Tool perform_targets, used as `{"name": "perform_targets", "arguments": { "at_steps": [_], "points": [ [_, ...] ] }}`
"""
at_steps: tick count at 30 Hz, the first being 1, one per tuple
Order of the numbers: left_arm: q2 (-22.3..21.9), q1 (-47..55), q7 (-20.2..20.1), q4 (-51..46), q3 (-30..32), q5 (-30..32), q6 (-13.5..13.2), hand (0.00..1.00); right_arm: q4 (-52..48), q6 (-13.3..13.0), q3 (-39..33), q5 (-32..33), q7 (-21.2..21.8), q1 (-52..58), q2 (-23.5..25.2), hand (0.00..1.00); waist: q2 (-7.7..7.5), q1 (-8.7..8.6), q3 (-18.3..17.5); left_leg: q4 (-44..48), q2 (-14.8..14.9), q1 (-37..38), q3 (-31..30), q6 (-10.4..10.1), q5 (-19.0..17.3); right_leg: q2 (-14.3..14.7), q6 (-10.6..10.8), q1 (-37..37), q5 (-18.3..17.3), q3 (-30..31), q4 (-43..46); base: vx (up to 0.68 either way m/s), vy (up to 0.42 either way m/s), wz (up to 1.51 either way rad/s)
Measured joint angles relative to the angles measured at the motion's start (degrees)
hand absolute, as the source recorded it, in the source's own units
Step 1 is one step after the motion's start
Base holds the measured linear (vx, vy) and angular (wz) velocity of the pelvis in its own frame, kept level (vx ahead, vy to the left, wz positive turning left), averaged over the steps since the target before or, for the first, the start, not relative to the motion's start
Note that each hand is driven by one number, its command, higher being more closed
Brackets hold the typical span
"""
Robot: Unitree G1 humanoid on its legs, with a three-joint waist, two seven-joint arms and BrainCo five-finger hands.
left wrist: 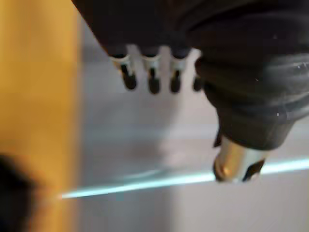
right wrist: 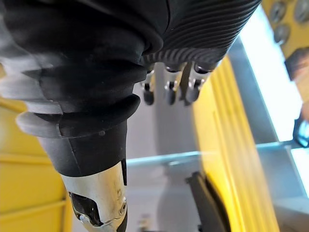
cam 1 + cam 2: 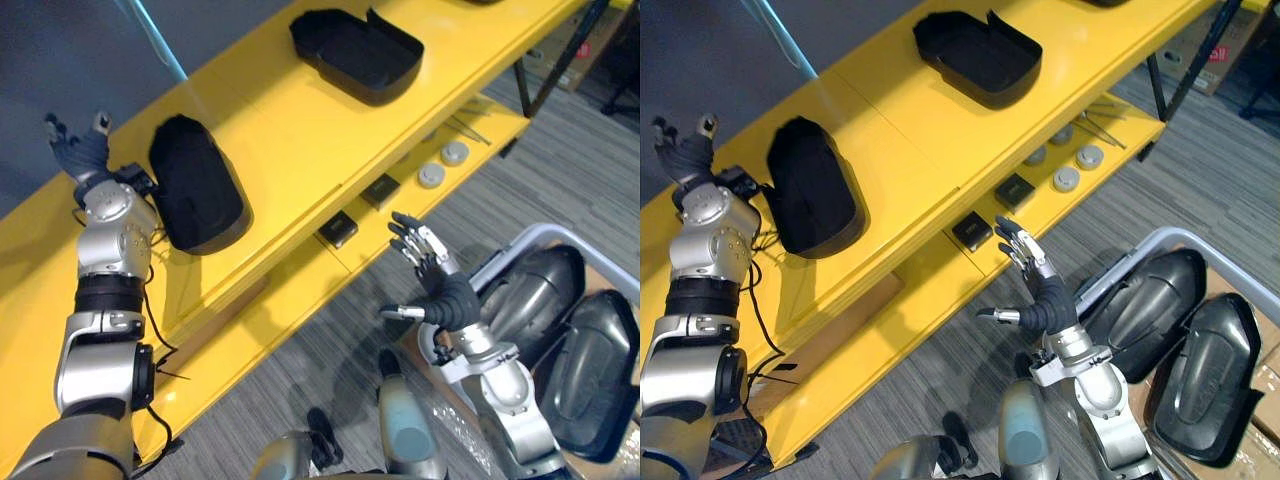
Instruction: Walk over and take plastic housings, then place them on the shelf
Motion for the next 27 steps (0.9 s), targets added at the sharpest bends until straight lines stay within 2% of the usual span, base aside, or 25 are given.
{"name": "perform_targets", "arguments": {
  "at_steps": [3, 4, 6, 8, 11, 13, 14, 15, 16, 17, 18, 19, 20, 21, 22, 26, 27],
  "points": [
    [-0.22, 1.51, -3.72, -5.55, -0.11, 0.1, -0.42, 0.0, 0.84, 0.01, 0.09, -0.21, -1.93, -0.29, 0.81, 0.0, 0.21, 0.3, -2.48, -1.6, -0.07, 1.66, -1.26, 0.02, 0.48, -0.13, 0.14, 2.42, 0.1, -1.28, -1.97, 0.07, 0.019, 0.19],
    [-0.29, 2.81, -4.8, -6.4, -0.13, 0.27, 0.54, 0.0, 1.54, 0.21, 0.09, -0.18, -3.11, -0.5, 1.07, 0.0, 0.22, 0.57, -2.79, -1.94, -0.02, 2.85, -1.85, 0.04, 0.52, 0.1, 0.15, 4.07, 0.1, -1.99, -2.76, 0.03, -0.003, 0.13],
    [-0.29, 4.22, -5.01, -5.88, -0.12, 0.24, 0.96, 0.0, 1.62, 0.47, 0.05, -0.19, -4.15, -0.5, 1.28, 0.0, 0.4, 0.77, -3.34, -2.04, -0.03, 3.07, -2.41, 0.06, 0.53, 0.07, 0.22, 4.94, 0.34, -2.44, -3.62, 0.01, -0.002, 0.12],
    [-0.29, 5.52, -5.37, -4.82, -0.11, -0.1, 0.0, 0.0, 1.65, 0.55, 0.01, -0.2, -4.36, -0.48, 1.47, 0.0, 0.35, 1.68, -3.98, -2.92, -0.12, 3.23, -2.29, 0.27, 1.05, 0.13, 0.2, 5.35, 1.3, -2.41, -5.14, 0.0, 0.006, 0.02],
    [-0.26, 5.5, -6.1, -4.58, 0.18, -0.33, -5.68, 0.0, 1.68, 0.55, -0.63, -0.12, -4.28, -0.21, 2.4, 0.0, 0.02, 2.35, -4.25, -3.84, -0.03, 3.26, -2.44, 0.34, 1.69, 0.26, 0.2, 6.96, 3.4, -2.83, -9.1, 0.0, 0.004, 0.02],
    [-0.46, 9.43, -8.0, -13.05, 2.76, -0.23, -11.16, 0.0, 2.19, 0.56, -1.54, 1.52, -3.93, 0.32, 3.43, 0.0, -0.06, 2.25, -5.6, -4.99, -0.05, 2.77, -2.78, 0.41, 2.33, 0.17, 0.14, 7.8, 4.94, -3.79, -12.38, 0.01, 0.007, 0.1],
    [-0.89, 11.55, -8.48, -16.85, 3.52, 0.11, -12.33, 0.0, 2.35, 0.59, -1.95, 2.26, -3.94, 0.61, 3.78, 0.0, 0.0, 2.26, -5.81, -5.08, 0.01, 2.86, -2.91, 0.41, 2.35, 0.22, 0.14, 8.25, 5.18, -3.93, -13.07, 0.06, 0.007, 0.13],
    [-3.16, 17.15, -9.03, -24.85, 4.93, 2.0, -14.67, 0.0, 2.94, 0.59, -3.13, 2.36, -4.0, 1.45, 4.44, 0.0, 0.21, 2.36, -6.43, -5.24, 0.14, 3.11, -3.58, 0.41, 2.35, 0.26, 0.18, 9.36, 5.47, -4.47, -14.22, 0.06, 0.006, 0.17],
    [-5.04, 20.68, -9.52, -29.22, 5.75, 2.9, -15.62, 0.0, 3.47, 0.59, -3.76, 2.35, -4.04, 1.77, 4.67, 0.0, 0.35, 2.39, -6.97, -5.36, 0.2, 3.19, -4.24, 0.41, 2.35, 0.26, 0.18, 9.81, 5.48, -5.0, -14.61, 0.09, 0.01, 0.27],
    [-10.23, 29.11, -10.71, -38.24, 6.89, 4.63, -17.4, 0.0, 4.08, 0.6, -5.13, 2.29, -4.18, 2.59, 4.93, 0.0, 0.63, 2.9, -7.52, -5.76, 0.34, 4.2, -4.8, 0.41, 2.35, 0.35, 0.18, 11.41, 5.49, -5.56, -15.53, 0.1, 0.019, 0.23],
    [-15.65, 37.77, -11.63, -45.48, 6.8, 5.06, -19.73, 0.0, 4.18, 0.6, -6.59, 2.19, -4.33, 3.09, 5.32, 0.0, 0.6, 4.18, -7.73, -5.76, 0.45, 4.92, -5.32, 0.41, 2.35, 0.34, 0.18, 13.02, 5.49, -6.02, -16.42, 0.09, 0.021, 0.24],
    [-18.42, 42.07, -12.32, -48.08, 6.76, 5.66, -20.73, 0.0, 4.17, 0.59, -7.24, 2.13, -4.49, 3.18, 5.57, 0.0, 0.5, 4.65, -8.19, -5.72, 0.49, 4.89, -5.76, 0.41, 2.35, 0.33, 0.17, 13.48, 5.49, -6.66, -16.87, 0.05, 0.004, 0.33],
    [-23.53, 49.74, -13.23, -52.1, 6.74, 7.11, -21.85, 0.0, 4.17, 0.53, -8.78, 2.11, -4.9, 3.19, 6.37, 0.0, 0.13, 5.83, -9.03, -5.74, 0.55, 4.83, -6.89, 0.4, 2.34, 0.38, 0.05, 14.25, 5.68, -7.95, -17.87, 0.03, -0.023, 0.51],
    [-26.79, 55.48, -14.05, -54.65, 6.81, 8.98, -22.43, 0.0, 4.17, 0.53, -10.35, 2.11, -5.28, 3.19, 7.13, 0.0, -0.59, 7.22, -9.29, -5.75, 0.62, 4.81, -7.94, 0.37, 2.33, 0.41, 0.0, 15.27, 5.9, -8.91, -18.77, 0.01, -0.038, 0.57],
    [-28.57, 60.13, -15.37, -56.54, 7.03, 9.2, -23.37, 0.0, 4.18, 0.53, -11.46, 2.15, -5.31, 2.96, 7.27, 0.0, -1.3, 8.94, -9.63, -5.72, 0.63, 4.77, -8.74, 0.25, 2.36, 0.4, -0.04, 16.02, 6.11, -9.98, -19.55, -0.01, -0.028, 0.45],
    [-30.97, 67.39, -17.53, -59.87, 8.51, 9.33, -25.92, 0.0, 4.18, 0.51, -12.24, 2.16, -5.45, 0.78, 8.73, 0.0, -3.03, 11.95, -10.44, -5.65, 0.41, 4.72, -10.44, 0.01, 2.45, 0.1, 0.04, 17.79, 6.32, -11.75, -20.94, -0.04, -0.013, 0.24],
    [-34.23, 70.42, -23.67, -60.25, 8.45, 10.52, -26.58, 0.0, 5.88, 0.51, -13.38, 2.26, -9.57, -1.85, 10.98, 0.0, -8.27, 13.31, -11.57, -5.73, 0.24, 2.88, -11.83, -0.45, 2.65, -0.61, 0.04, 17.19, 6.3, -13.88, -20.9, -0.02, -0.003, 0.08]
  ]
}}
